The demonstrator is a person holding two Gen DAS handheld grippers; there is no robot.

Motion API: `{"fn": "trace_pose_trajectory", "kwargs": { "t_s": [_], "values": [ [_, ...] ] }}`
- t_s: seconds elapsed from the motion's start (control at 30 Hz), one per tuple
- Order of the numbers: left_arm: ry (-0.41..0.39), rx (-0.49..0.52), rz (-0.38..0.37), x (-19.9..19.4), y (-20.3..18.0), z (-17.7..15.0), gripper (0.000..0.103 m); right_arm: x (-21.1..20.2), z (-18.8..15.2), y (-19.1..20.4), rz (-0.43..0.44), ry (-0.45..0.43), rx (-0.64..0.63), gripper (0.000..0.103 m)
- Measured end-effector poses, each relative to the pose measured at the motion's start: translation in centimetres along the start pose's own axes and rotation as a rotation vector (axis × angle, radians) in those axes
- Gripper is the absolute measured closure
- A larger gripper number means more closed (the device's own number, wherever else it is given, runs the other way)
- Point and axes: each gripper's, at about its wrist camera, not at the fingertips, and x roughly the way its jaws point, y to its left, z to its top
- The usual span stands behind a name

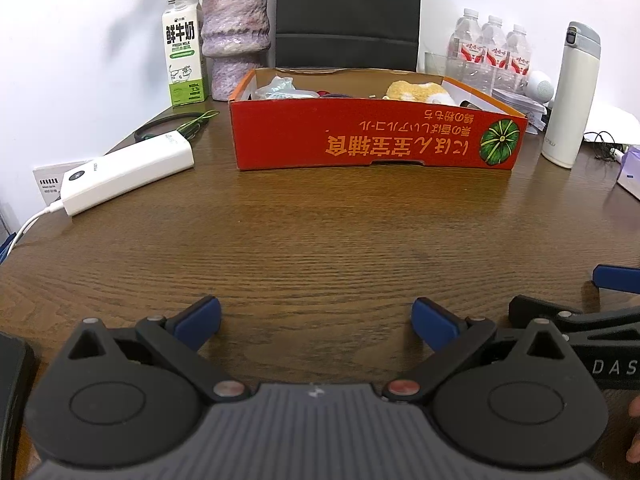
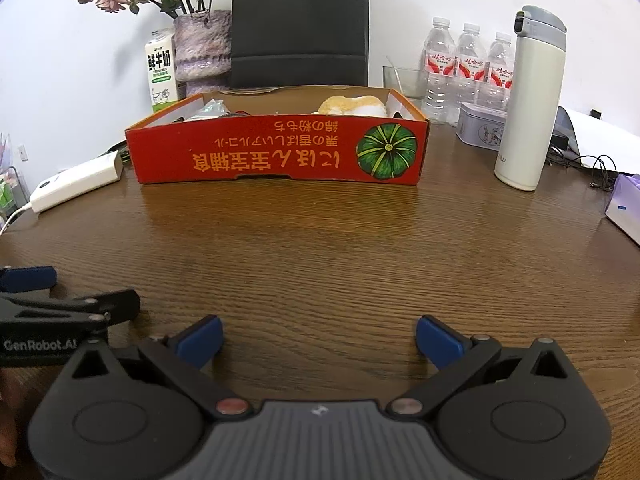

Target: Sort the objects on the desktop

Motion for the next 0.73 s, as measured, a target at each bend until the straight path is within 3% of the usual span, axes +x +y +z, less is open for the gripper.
{"fn": "trace_pose_trajectory", "kwargs": {
  "t_s": [0.23, 0.73],
  "values": [
    [0.0, -0.007, 0.006, -0.01, 0.02, -0.04, 0.0, 0.25, 0.18, -0.07, -0.039, -0.001, 0.033, 0.0],
    [-0.001, -0.007, 0.005, 0.03, 0.05, -0.06, 0.0, 0.27, 0.19, -0.04, -0.039, -0.001, 0.034, 0.0]
  ]
}}
